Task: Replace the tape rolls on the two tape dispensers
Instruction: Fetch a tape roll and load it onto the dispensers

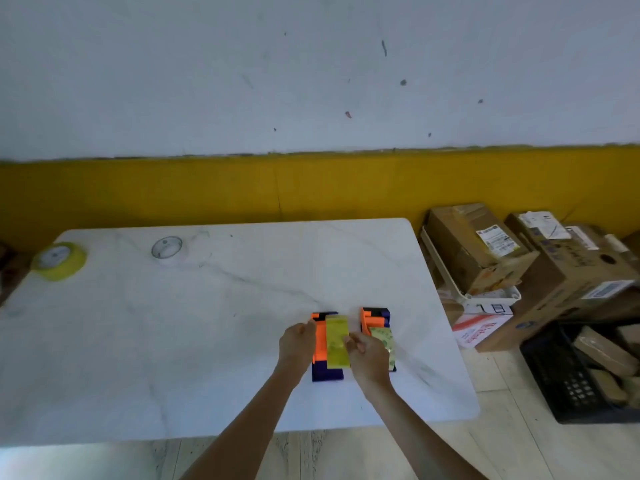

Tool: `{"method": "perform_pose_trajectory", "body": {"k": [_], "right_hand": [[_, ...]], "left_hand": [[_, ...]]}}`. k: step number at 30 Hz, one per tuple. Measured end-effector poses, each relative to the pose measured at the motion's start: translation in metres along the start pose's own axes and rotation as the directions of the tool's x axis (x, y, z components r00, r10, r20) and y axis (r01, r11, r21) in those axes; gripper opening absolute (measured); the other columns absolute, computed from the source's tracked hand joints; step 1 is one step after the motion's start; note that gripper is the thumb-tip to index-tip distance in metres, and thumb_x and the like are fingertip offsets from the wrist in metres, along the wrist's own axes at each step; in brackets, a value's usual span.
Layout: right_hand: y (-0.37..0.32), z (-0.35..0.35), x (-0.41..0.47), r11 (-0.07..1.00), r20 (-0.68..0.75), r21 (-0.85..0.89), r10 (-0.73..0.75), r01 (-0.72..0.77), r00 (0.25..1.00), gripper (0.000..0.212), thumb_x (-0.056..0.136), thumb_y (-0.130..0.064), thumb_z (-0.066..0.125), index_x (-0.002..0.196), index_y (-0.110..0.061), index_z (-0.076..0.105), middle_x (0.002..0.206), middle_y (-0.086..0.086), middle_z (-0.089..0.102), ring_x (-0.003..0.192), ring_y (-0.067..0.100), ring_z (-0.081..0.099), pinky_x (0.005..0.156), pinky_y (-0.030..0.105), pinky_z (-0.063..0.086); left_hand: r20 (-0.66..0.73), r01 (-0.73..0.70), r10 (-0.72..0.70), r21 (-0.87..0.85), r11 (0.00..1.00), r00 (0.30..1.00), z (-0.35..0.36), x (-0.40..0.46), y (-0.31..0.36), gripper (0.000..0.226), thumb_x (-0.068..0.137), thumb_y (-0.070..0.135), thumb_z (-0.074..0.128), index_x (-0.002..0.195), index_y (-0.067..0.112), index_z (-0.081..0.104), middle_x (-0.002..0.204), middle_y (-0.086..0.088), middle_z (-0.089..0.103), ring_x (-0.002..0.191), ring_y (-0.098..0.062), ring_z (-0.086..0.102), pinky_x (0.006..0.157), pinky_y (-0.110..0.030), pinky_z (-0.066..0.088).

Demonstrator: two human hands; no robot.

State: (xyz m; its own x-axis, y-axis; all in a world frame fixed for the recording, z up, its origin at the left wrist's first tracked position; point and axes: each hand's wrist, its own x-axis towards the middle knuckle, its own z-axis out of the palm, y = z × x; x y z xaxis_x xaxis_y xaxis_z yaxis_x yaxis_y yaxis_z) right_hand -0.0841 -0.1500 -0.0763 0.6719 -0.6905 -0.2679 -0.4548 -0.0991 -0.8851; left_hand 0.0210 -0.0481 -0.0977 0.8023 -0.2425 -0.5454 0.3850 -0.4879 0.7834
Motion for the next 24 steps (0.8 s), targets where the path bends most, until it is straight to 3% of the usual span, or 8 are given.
{"method": "perform_pose_trajectory", "body": {"k": [2,5,10,14,18,21,24], "right_hand": [[-0.003,0.001,-0.001,1.0,-0.006,-0.012,-0.002,0.002,1.0,0.024,0.094,-0.014,0.057,0.087,0.003,0.072,0.076,0.017,0.069,0.074,0.028,0.063,0.073,0.036,0.051],[-0.006,0.001,-0.001,1.0,-0.019,-0.013,0.013,-0.013,1.0,0.023,0.093,-0.014,0.057,0.087,0.003,0.071,0.085,0.021,0.072,0.081,0.03,0.066,0.082,0.044,0.053],[-0.008,0.007,0.001,0.999,-0.013,-0.034,0.024,-0.025,1.0,0.018,0.091,-0.017,0.062,0.085,-0.006,0.075,0.082,0.009,0.072,0.083,0.023,0.066,0.078,0.032,0.05],[-0.005,0.015,0.003,0.997,0.01,-0.075,0.035,-0.034,0.999,0.013,0.089,-0.021,0.064,0.084,-0.023,0.076,0.091,0.004,0.072,0.09,0.019,0.067,0.084,0.032,0.053],[-0.014,0.016,-0.003,0.997,-0.018,-0.083,0.002,-0.003,1.0,0.038,0.088,-0.014,0.066,0.062,-0.039,0.055,0.077,0.002,0.063,0.082,0.02,0.063,0.076,0.03,0.047],[-0.009,0.018,0.001,0.993,0.014,-0.114,0.006,-0.004,1.0,0.031,0.088,-0.014,0.064,0.057,-0.018,0.065,0.062,0.003,0.062,0.073,0.026,0.064,0.069,0.035,0.047],[-0.004,0.019,0.004,0.995,0.012,-0.1,0.009,-0.008,1.0,0.025,0.087,-0.011,0.063,0.072,0.009,0.068,0.066,0.02,0.064,0.079,0.039,0.065,0.066,0.038,0.046]], "left_hand": [[0.008,0.004,-0.004,-0.004,1.0,1.0,-0.001,-0.005,0.008,0.039,0.073,0.05,0.043,0.071,0.014,0.059,0.079,-0.015,0.064,0.087,-0.04,0.068,0.084,-0.055,0.057],[0.014,0.004,-0.004,-0.024,1.0,1.0,-0.001,-0.01,0.014,0.036,0.074,0.046,0.042,0.068,0.014,0.059,0.079,-0.016,0.065,0.076,-0.033,0.065,0.083,-0.056,0.057],[0.004,0.029,-0.029,-0.014,0.999,1.0,0.001,-0.001,0.016,0.038,0.08,0.043,0.042,0.069,0.013,0.062,0.091,-0.024,0.072,0.09,-0.038,0.07,0.081,-0.052,0.059],[0.017,0.029,-0.029,0.002,1.0,0.999,0.001,0.003,0.017,0.035,0.081,0.036,0.042,0.071,0.009,0.063,0.086,-0.019,0.07,0.087,-0.034,0.069,0.082,-0.05,0.059],[0.037,0.027,-0.028,0.032,0.999,0.999,0.004,0.002,0.013,0.038,0.079,0.038,0.041,0.074,0.007,0.063,0.081,-0.015,0.068,0.088,-0.035,0.069,0.081,-0.051,0.059],[0.027,0.016,-0.017,0.041,0.999,0.999,0.002,-0.01,0.02,0.032,0.081,0.036,0.043,0.07,0.012,0.06,0.076,-0.011,0.062,0.092,-0.037,0.068,0.083,-0.05,0.059],[0.012,0.002,-0.003,0.06,0.998,1.0,0.001,-0.022,0.025,0.03,0.085,0.034,0.045,0.068,0.012,0.057,0.073,-0.009,0.059,0.077,-0.032,0.063,0.083,-0.05,0.058]]}}
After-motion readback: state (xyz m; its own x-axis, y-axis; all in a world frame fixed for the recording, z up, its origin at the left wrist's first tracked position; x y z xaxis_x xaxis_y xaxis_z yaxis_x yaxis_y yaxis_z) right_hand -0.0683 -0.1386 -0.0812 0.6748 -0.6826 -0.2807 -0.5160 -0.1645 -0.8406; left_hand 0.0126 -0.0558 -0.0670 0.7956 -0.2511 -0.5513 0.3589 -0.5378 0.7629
